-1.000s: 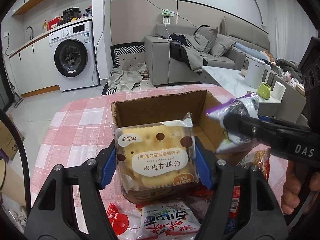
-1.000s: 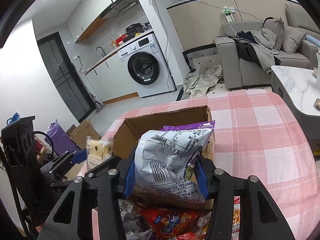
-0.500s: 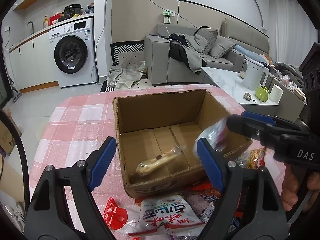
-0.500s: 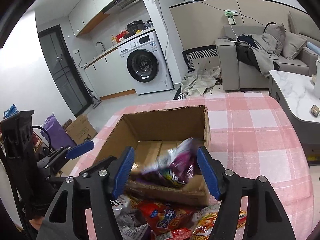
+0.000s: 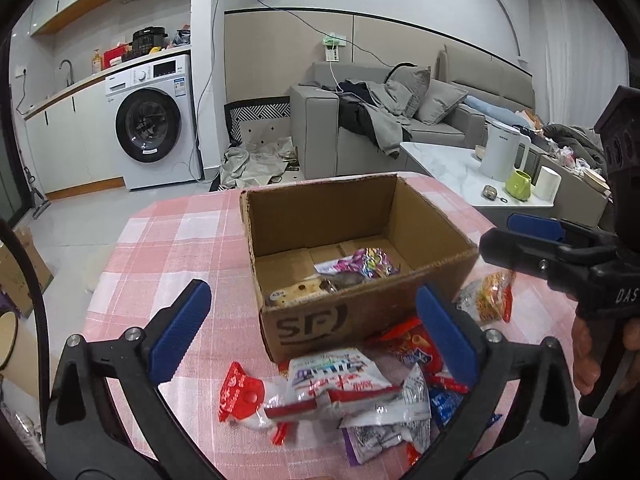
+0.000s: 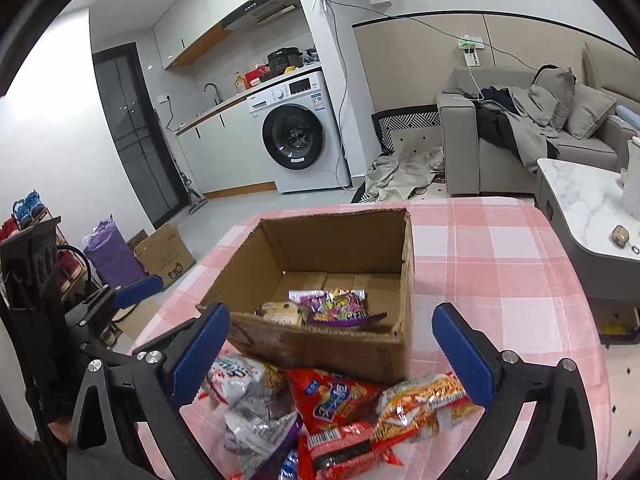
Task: Organize snacks
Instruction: 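Withdraw both open tools from the box back toward the pile, then grasp the orange noodle-snack bag with the right tool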
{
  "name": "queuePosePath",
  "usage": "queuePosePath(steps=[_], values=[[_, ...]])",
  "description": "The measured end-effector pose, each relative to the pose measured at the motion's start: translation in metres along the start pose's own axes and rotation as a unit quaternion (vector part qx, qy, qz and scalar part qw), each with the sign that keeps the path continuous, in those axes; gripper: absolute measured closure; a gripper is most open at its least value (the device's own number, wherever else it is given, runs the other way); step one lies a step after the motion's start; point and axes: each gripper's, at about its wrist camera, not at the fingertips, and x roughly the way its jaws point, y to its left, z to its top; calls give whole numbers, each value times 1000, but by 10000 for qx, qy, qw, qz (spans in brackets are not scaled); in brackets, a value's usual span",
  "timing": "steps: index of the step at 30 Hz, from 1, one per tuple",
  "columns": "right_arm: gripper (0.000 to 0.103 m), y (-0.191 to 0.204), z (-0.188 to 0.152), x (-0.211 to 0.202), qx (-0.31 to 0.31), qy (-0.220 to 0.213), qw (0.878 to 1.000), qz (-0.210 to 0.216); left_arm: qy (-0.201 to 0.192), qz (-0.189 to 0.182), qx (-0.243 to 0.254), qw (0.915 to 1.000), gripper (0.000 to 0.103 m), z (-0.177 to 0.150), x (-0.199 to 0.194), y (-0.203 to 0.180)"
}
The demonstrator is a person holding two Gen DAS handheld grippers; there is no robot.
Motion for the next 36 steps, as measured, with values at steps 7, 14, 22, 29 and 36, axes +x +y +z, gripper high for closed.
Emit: queuePosePath(steps=[7, 14, 22, 29, 36], values=[[0, 1, -23, -14, -123, 60, 9999, -64, 8, -32, 53, 10000, 1, -22, -24, -5], [0, 0, -37, -27, -180, 69, 9997, -157, 92, -30, 24, 10000, 1, -42, -34, -3], [0, -4, -52, -29, -100, 256, 9992, -274, 103, 37, 138, 9998, 1, -54, -43, -7], [0, -4, -57, -26, -229, 292, 9982, -481, 200, -6, 35, 9998, 1, -53, -40, -2], [0, -3, -61, -18, -331, 430, 9971, -529, 322, -8, -10, 9995, 1, -55, -30, 4]])
